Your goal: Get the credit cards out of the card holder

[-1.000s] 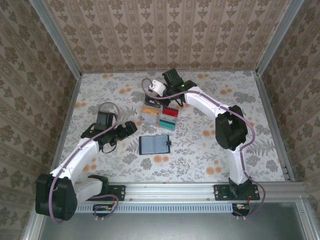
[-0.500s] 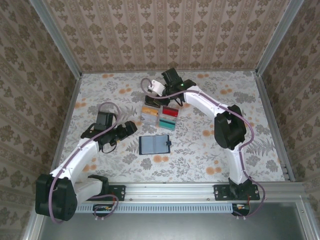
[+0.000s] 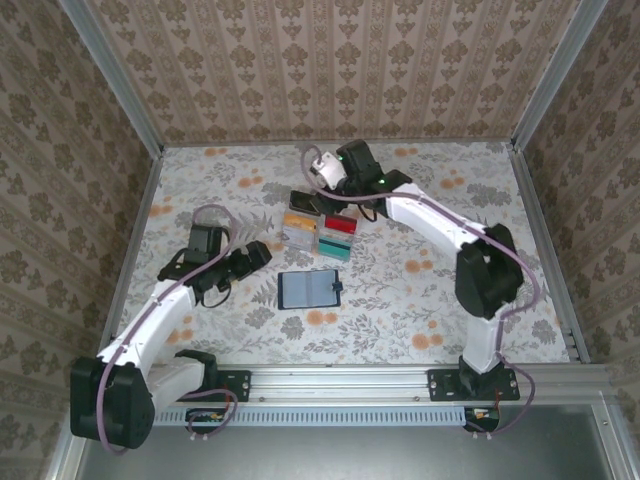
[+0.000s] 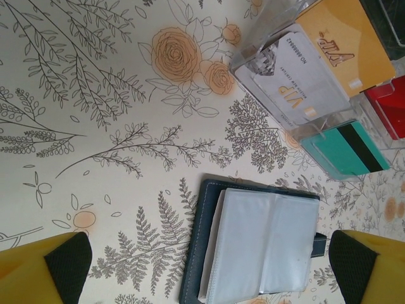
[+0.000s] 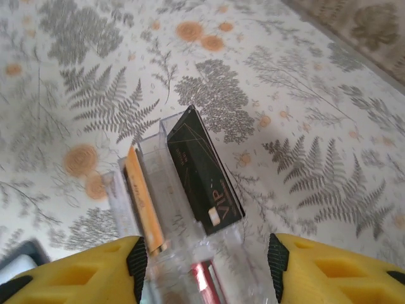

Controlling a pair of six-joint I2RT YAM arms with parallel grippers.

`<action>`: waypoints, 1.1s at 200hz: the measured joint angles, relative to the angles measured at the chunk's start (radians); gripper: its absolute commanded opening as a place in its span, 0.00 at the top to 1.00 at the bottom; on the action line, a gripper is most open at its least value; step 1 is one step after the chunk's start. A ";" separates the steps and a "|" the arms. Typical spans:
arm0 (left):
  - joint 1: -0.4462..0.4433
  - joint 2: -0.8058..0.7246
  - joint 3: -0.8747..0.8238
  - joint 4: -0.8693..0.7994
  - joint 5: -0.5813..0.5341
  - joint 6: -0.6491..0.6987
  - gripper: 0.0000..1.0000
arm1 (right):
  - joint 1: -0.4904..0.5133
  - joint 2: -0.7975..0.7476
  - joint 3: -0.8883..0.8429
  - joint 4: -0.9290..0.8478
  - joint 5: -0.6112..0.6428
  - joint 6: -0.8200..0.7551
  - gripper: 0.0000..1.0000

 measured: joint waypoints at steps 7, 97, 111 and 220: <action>0.000 0.000 -0.001 -0.001 0.000 0.000 0.00 | 0.010 -0.043 -0.035 0.010 0.027 0.048 0.44; 0.000 0.043 -0.001 -0.010 0.014 0.016 0.00 | 0.323 -0.185 -0.378 -0.018 0.307 0.671 0.42; 0.000 0.048 -0.001 -0.010 0.015 0.016 0.00 | 0.358 -0.163 -0.378 -0.027 0.303 0.726 0.42; 0.000 0.053 -0.001 -0.010 0.041 0.027 0.00 | 0.412 0.110 -0.253 -0.089 0.251 0.870 0.52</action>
